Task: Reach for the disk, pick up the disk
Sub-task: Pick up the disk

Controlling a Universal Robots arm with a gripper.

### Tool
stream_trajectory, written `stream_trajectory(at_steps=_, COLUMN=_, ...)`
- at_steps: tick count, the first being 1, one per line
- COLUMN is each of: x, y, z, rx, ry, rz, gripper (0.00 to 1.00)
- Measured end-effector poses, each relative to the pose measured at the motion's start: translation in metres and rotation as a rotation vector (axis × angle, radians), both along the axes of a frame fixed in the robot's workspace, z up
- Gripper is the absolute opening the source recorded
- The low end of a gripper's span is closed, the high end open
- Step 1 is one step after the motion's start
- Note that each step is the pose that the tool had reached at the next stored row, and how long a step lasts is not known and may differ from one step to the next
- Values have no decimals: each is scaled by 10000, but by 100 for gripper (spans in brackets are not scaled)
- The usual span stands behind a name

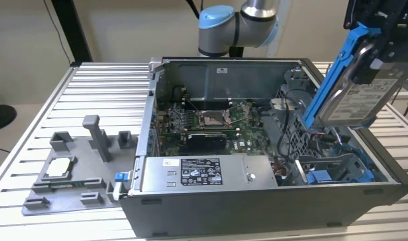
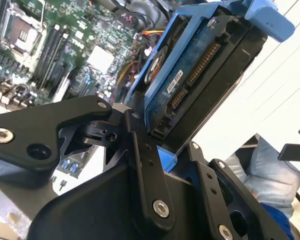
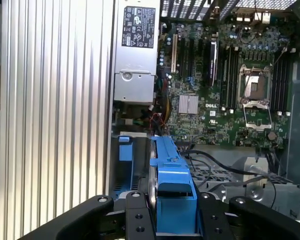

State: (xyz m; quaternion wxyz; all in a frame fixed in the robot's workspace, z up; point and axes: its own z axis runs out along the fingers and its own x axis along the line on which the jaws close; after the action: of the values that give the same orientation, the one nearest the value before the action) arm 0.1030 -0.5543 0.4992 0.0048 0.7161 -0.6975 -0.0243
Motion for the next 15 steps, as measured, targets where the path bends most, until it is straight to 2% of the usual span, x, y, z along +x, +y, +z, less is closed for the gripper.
stream_trajectory(at_steps=6, x=31, y=-139, z=0, rx=0, ry=1, rz=4, gripper=0)
stream_trajectory(at_steps=12, x=106, y=-251, z=-1, rx=0, ry=0, rz=5, gripper=0)
stream_trajectory(at_steps=15, x=121, y=-291, z=-2, rx=-1, ry=0, rz=4, gripper=0)
